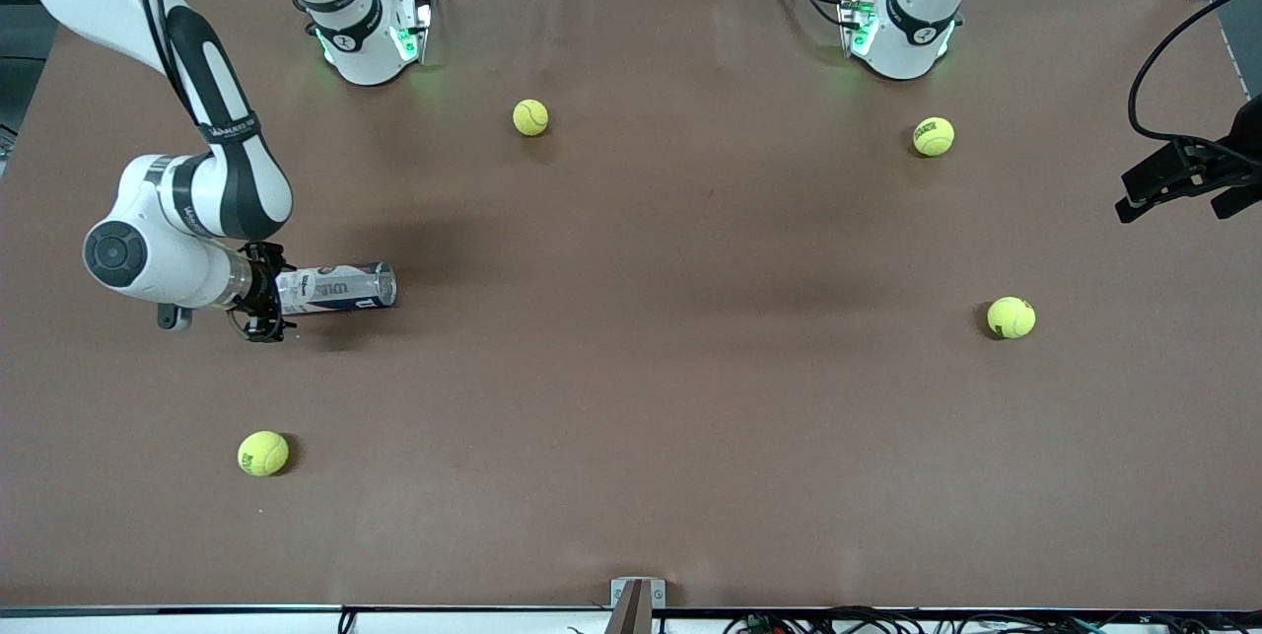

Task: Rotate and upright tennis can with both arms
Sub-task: 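Grasp the Wilson can at its capped end with the right gripper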

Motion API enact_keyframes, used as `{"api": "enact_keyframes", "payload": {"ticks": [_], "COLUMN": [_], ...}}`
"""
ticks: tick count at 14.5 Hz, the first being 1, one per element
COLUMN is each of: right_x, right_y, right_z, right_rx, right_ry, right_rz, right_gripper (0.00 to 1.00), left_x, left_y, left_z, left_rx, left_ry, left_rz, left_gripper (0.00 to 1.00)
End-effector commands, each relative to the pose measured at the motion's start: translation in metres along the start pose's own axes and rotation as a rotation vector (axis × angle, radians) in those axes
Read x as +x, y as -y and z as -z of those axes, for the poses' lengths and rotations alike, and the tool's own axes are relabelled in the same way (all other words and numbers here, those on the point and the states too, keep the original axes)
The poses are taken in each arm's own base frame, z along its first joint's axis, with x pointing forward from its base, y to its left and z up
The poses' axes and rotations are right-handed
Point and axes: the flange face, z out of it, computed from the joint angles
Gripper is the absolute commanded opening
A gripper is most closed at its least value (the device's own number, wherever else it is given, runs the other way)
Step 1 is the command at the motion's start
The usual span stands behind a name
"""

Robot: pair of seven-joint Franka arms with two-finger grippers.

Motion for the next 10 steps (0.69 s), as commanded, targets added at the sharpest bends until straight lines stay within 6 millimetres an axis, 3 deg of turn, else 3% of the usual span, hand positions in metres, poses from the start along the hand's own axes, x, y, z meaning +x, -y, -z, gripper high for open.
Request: {"api": "enact_keyframes", "payload": {"ticks": [1,4,7,10], "right_x": [-0.006,-0.006,-0.015,-0.02], "right_y": [-0.01,-0.012,-0.014,-0.016], "right_z": [-0.011,-0.032,-0.037,-0.045], "right_rx": [0.009,0.02,-0.001,-0.029], "right_ry": [0.004,-0.001,-0.002,-0.003], "right_rz": [-0.019,-0.02,-0.003,0.012], "right_gripper": [1.0,1.0,0.99,0.87], "left_x": [-0.003,-0.003,-0.003,-0.003], "left_y": [0.003,0.003,0.003,0.003], "left_z": [0.006,0.006,0.006,0.006], "left_rx": [0.017,0.017,0.017,0.017], "left_ry": [-0.004,-0.005,-0.004,-0.005], "left_rz": [-0.015,-0.013,-0.015,-0.013], "left_gripper": [1.0,1.0,1.0,1.0]}}
